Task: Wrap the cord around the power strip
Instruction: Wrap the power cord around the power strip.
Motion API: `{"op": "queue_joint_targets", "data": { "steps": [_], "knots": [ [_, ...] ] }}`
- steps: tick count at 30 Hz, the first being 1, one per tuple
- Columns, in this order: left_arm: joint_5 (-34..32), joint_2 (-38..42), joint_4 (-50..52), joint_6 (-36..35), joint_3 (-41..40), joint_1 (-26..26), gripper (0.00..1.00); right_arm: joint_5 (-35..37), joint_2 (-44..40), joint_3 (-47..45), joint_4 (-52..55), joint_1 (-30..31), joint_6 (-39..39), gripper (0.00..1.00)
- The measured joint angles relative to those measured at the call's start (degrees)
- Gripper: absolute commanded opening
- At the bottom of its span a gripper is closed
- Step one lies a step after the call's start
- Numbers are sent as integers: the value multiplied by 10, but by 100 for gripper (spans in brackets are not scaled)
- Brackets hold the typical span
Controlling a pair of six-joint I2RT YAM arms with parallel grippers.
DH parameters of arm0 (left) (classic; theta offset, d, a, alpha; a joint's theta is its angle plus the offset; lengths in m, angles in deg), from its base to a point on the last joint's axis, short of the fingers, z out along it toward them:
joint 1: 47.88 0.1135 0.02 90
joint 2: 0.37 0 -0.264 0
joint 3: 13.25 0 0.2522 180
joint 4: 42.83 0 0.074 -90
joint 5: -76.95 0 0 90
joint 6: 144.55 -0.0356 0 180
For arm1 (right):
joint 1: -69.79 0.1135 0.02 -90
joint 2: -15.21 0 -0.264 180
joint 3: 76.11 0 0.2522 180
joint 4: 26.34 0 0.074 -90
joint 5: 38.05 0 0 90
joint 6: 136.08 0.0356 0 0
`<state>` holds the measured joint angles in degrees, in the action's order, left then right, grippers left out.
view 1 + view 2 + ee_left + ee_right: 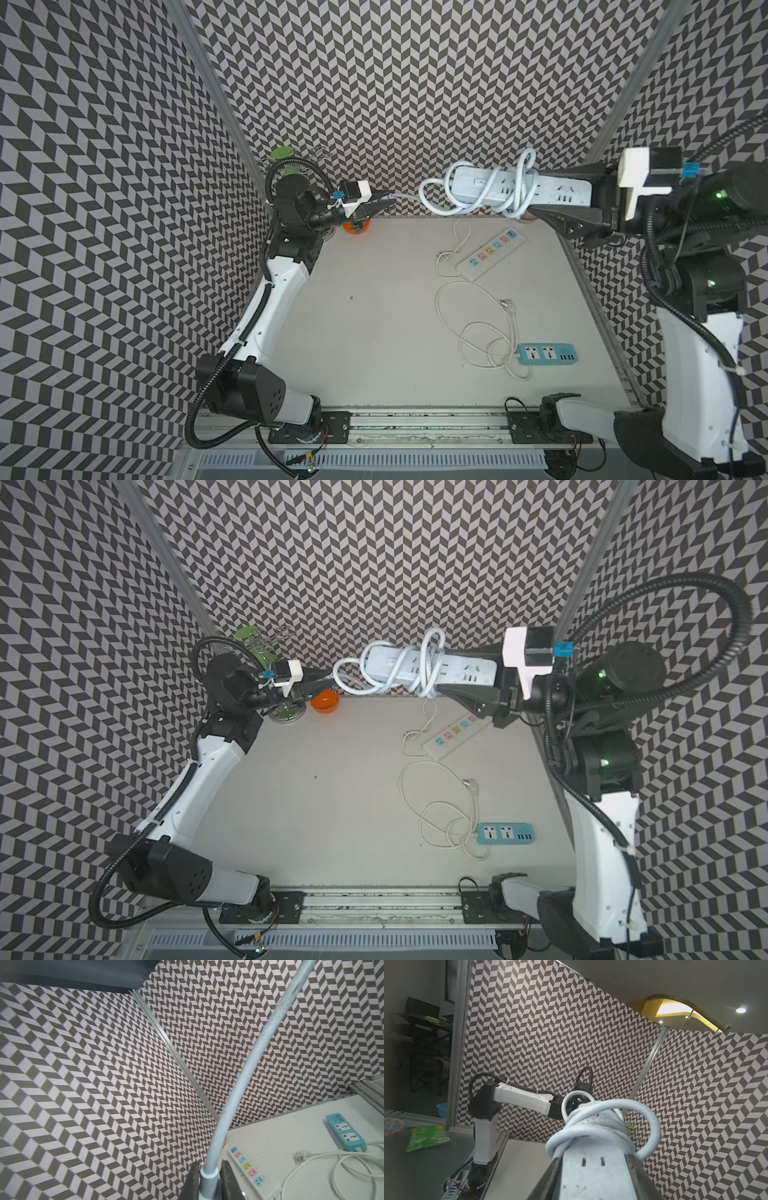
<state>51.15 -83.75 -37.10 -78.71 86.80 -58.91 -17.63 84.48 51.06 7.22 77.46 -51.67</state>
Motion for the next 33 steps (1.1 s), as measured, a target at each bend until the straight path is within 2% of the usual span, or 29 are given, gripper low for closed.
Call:
{"op": "queue_joint_targets", "data": {
  "steps": [6, 13, 18, 24, 29, 33],
  "knots": [
    [43, -18, -10, 6, -35, -63, 0, -21, -56, -94, -65, 15, 20, 0],
    [67, -42, -88, 79, -105, -118, 0, -8, -57, -141, -66, 40, 1, 0],
    [85, -61, -146, 125, -102, -122, 0, 6, -27, -130, -64, 83, -17, 0],
    [106, -77, -168, 154, -76, -122, 0, 51, 18, -84, -25, 119, -66, 0],
    [125, -57, -178, 168, -82, -125, 0, 98, 25, -81, 0, 122, -89, 0],
    [136, -12, -176, 164, -111, -145, 0, 122, 32, -70, -1, 122, -93, 0]
  ]
}}
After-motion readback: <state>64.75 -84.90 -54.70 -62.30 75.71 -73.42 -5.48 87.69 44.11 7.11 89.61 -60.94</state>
